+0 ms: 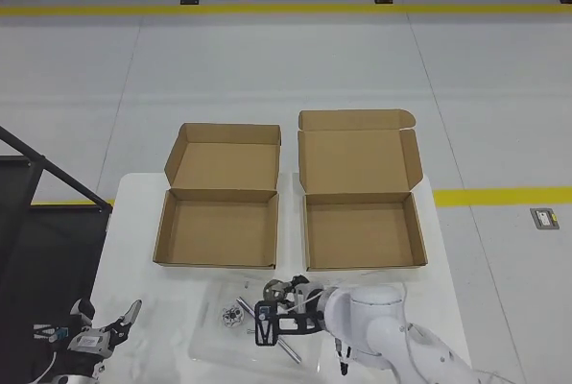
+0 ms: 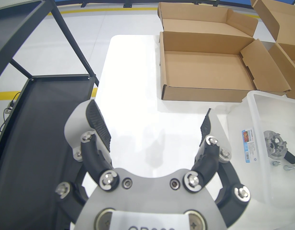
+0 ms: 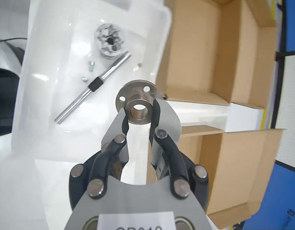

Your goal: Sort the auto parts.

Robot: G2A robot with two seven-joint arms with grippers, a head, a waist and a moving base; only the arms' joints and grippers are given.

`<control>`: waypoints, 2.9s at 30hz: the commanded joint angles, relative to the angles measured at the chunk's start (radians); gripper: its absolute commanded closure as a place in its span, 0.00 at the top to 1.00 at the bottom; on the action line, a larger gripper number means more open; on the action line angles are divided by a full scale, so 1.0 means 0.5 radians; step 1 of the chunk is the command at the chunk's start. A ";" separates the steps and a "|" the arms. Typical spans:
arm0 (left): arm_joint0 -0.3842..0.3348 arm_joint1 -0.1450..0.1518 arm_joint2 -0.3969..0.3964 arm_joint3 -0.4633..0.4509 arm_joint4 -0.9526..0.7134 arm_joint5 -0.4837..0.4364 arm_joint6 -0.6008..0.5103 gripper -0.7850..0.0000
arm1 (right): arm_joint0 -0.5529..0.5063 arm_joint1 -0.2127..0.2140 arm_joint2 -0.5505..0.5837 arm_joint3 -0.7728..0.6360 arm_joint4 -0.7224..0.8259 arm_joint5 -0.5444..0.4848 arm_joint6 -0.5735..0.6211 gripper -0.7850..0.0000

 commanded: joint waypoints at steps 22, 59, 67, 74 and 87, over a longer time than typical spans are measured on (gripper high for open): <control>0.000 0.000 0.000 0.000 0.000 0.000 0.000 1.00 | 0.642 -0.213 -0.021 1.164 0.487 0.920 0.096 0.00; 0.000 0.000 0.000 0.000 0.000 0.000 0.000 1.00 | -0.075 -0.116 0.353 0.336 0.278 0.814 0.240 1.00; 0.000 0.000 0.000 0.000 0.000 0.000 0.000 1.00 | -0.369 -0.105 0.094 0.046 0.042 0.614 0.338 1.00; 0.000 0.000 0.000 0.000 0.000 0.000 0.000 1.00 | -0.369 -0.105 0.094 0.046 0.042 0.614 0.338 1.00; 0.000 0.000 0.000 0.000 0.000 0.000 0.000 1.00 | -0.334 -0.191 -0.217 0.129 -0.014 0.811 0.343 0.50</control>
